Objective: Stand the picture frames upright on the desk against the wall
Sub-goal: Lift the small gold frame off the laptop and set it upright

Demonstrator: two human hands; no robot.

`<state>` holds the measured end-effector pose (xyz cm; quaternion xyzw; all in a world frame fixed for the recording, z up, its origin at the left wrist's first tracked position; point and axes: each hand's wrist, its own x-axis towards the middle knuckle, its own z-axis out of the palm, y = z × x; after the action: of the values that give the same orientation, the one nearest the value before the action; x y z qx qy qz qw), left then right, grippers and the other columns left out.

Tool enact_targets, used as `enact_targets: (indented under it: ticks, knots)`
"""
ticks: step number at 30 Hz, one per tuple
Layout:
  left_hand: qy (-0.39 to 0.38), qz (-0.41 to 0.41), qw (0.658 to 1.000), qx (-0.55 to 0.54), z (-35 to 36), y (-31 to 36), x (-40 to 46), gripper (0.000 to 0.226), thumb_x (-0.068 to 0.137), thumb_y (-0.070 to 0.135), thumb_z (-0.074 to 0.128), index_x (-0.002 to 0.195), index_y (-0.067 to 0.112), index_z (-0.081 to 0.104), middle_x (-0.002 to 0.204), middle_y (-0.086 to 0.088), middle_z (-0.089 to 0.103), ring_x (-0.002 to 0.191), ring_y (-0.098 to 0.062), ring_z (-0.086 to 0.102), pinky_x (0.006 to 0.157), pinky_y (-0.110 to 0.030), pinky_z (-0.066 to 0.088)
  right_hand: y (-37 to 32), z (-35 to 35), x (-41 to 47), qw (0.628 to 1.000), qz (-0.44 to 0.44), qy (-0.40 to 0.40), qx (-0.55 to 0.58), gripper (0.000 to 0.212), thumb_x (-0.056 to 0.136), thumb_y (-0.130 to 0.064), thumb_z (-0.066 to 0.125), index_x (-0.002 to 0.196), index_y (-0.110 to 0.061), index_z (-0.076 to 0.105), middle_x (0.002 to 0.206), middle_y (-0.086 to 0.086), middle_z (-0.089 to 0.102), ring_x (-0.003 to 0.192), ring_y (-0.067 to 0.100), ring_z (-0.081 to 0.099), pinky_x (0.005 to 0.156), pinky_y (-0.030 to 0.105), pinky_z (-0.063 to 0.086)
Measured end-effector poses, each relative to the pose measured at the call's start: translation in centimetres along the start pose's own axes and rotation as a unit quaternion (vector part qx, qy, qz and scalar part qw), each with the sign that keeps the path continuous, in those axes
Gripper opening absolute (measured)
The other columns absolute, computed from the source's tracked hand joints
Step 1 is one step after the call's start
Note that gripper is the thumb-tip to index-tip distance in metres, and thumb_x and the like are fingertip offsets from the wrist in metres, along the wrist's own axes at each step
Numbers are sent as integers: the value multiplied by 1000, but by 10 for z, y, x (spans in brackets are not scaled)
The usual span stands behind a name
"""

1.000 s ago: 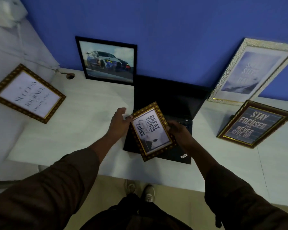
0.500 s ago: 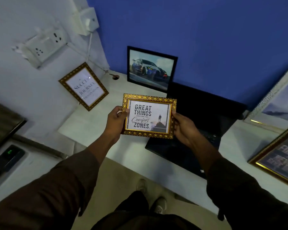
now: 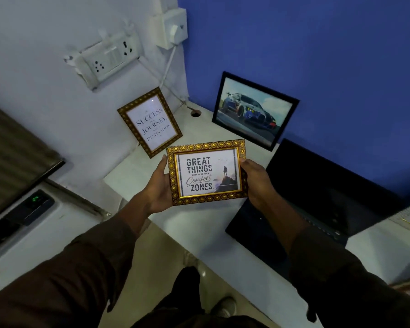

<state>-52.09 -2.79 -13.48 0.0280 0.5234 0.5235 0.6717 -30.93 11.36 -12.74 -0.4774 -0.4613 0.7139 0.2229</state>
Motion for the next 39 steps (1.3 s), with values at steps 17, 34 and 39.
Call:
enact_targets:
  ticks: [17,34,39]
  knots:
    - [190,-19,976,105,-51,94,162,68,92,68,25,119,26,71,114,-2,75,106,-27,69,99,-50,50,-15,61,126,994,101,32,-26,51,98,-66,25,117,-33,60,95,-13,67,82,-1,64,64,13,52]
    - [147,-23,983,109,-61,69,189,42,106,44,30,102,25,68,120,-13,71,90,-24,69,90,-42,53,2,59,152,989,123,80,-19,66,103,-56,21,144,-13,49,143,14,54,108,12,52,122,43,23]
    - [146,-23,986,77,-60,62,183,63,103,57,23,136,16,58,125,-10,68,97,-21,66,88,-35,50,1,58,143,988,122,86,-49,67,101,-59,21,148,-16,44,151,12,48,125,17,46,120,43,21]
